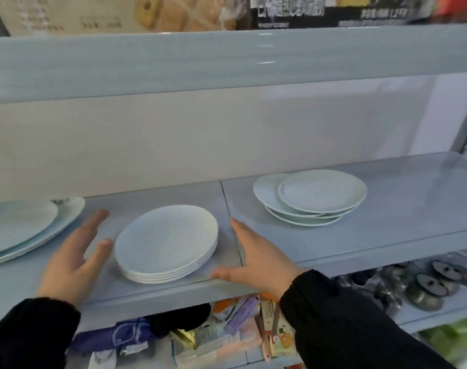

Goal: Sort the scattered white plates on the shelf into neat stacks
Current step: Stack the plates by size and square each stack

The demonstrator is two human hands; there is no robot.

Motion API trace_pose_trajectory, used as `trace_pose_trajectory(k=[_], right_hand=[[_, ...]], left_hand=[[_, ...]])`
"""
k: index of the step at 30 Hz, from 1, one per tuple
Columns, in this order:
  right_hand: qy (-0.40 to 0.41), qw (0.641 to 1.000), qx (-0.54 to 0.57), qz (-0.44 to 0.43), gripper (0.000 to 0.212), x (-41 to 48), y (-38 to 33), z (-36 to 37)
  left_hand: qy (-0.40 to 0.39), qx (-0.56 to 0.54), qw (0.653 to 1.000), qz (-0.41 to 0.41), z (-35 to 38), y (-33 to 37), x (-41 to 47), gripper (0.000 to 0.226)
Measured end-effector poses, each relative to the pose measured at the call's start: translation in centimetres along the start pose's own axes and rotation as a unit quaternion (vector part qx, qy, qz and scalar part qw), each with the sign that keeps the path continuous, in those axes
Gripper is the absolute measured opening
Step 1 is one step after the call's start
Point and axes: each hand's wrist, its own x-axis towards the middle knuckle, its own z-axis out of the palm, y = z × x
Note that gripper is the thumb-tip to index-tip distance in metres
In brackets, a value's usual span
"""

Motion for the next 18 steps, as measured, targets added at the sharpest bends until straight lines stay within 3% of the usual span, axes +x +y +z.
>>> trace_pose_trajectory(k=[6,12,15,18], right_hand=[[0.039,0.997,-0.008,-0.063,0.097,-4.2,5.6,-5.0],[0.185,0.975,0.021,-0.122,0.072,-5.7,11.1,-12.9],[0.255,0.961,0.023,-0.109,0.076,-5.3,14.4,-16.4],[0.253,0.965,0.047,-0.057,0.086,-4.5,18.0,-18.9]], left_hand=[[-0.013,-0.054,0.994,0.098,7.3,8.9,1.5,0.056],[-0.052,-0.086,0.989,0.110,15.2,14.9,3.0,0.058],[-0.071,-0.087,0.989,0.098,18.8,16.2,3.2,0.061],[-0.086,-0.078,0.991,0.067,22.0,16.6,3.5,0.065]])
